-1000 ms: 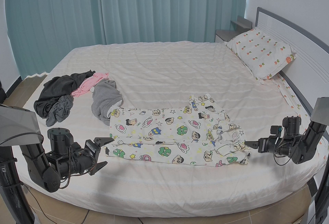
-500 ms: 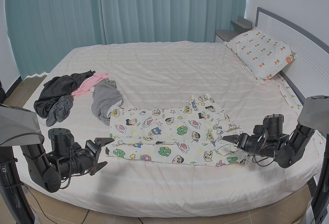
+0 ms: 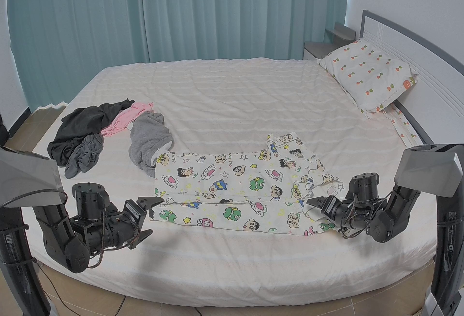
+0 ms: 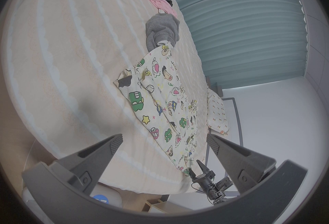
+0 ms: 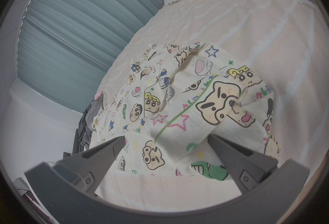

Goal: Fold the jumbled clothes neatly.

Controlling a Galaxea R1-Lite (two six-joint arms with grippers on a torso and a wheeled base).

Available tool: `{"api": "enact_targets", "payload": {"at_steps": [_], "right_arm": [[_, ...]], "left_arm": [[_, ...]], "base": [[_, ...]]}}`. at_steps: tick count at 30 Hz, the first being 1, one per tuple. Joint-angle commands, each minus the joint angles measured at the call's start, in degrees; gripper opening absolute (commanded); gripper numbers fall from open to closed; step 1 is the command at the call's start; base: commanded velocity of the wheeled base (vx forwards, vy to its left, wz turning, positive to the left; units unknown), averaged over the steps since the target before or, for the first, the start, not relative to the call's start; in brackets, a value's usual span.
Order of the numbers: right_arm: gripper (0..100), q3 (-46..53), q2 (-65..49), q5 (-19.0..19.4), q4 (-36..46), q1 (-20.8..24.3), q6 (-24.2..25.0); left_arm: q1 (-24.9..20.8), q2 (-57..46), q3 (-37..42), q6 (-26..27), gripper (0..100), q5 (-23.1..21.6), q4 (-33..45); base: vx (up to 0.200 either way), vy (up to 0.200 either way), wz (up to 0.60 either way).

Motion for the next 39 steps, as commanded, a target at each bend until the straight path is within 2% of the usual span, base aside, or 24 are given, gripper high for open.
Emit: {"api": "enact_targets", "payload": {"at_steps": [1, 9, 12, 13, 16, 25, 31, 39], "right_arm": [[100, 0.1, 0.63, -1.12, -0.04, 0.14, 0.18], [100, -3.77, 2.56, -4.64, 0.39, -0.04, 3.08], [100, -6.23, 2.92, -6.22, 3.82, 0.22, 3.17], [0, -7.02, 2.83, -6.49, 5.49, 0.31, 3.17], [0, -9.13, 2.56, -6.92, 9.54, 0.31, 3.78], [0, -9.66, 2.3, -7.8, 9.71, -0.13, 4.48], [0, -8.78, -3.24, -8.33, 10.68, 0.4, 4.48], [0, -10.71, -9.74, -11.41, 19.12, 3.56, 4.13]], "left_arm": [[-0.02, 0.19, 0.02, -0.01, 100, -0.04, 0.05], [-0.02, 0.19, 0.02, 0.07, 100, -0.04, 0.05], [-0.02, 0.19, 0.02, 0.07, 100, 0.05, -0.04], [-0.02, 0.19, -0.07, 0.07, 100, 0.05, -0.04], [-0.02, 0.19, -0.07, 0.07, 100, 0.05, -0.04], [-0.02, 0.19, -0.07, 0.07, 100, 0.05, -0.04], [-0.02, 0.19, -0.07, 0.07, 100, 0.05, 0.05], [-0.02, 0.19, 0.02, 0.07, 100, 0.05, -0.04]], "base": [[0.0, 0.0, 0.0], [0.0, 0.0, 0.0], [0.0, 0.0, 0.0], [0.0, 0.0, 0.0], [0.0, 0.0, 0.0], [0.0, 0.0, 0.0], [0.0, 0.0, 0.0], [0.0, 0.0, 0.0]]}}
